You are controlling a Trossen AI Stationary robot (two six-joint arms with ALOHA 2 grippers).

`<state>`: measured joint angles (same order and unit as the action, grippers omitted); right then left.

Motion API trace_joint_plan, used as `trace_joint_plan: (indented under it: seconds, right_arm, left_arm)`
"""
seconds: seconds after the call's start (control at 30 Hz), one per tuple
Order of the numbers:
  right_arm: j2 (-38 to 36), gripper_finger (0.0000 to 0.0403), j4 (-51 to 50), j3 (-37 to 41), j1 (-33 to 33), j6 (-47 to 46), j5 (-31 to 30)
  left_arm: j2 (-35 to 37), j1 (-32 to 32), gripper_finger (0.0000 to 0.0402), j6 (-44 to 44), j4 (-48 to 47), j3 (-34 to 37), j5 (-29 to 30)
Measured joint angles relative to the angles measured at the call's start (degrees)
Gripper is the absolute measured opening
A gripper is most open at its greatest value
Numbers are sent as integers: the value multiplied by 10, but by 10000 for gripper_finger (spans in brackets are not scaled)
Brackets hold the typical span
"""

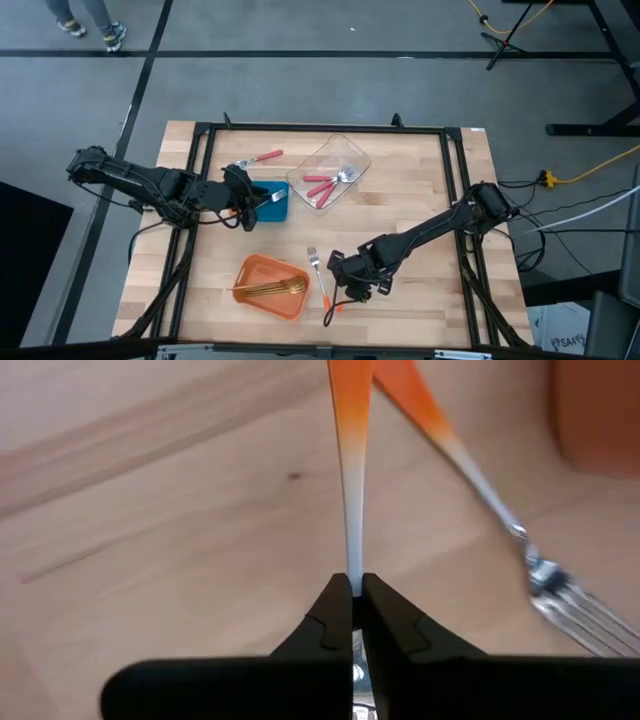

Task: Sort silverware by color (type)
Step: Put the orange fork into the blue bin

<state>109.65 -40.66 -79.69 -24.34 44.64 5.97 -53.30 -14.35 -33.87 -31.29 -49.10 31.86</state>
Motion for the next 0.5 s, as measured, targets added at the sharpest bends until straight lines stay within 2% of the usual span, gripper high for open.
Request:
trace_joint_plan:
  seconds: [0.37,0.5]
  right_arm:
    - [-1,2,-36,-81,3,8,-77]
    - [-1,2,-46,-114,15,8,-80]
  left_arm:
    - [0,0,82,0,0,0,0]
    - [0,0,82,0,0,0,0]
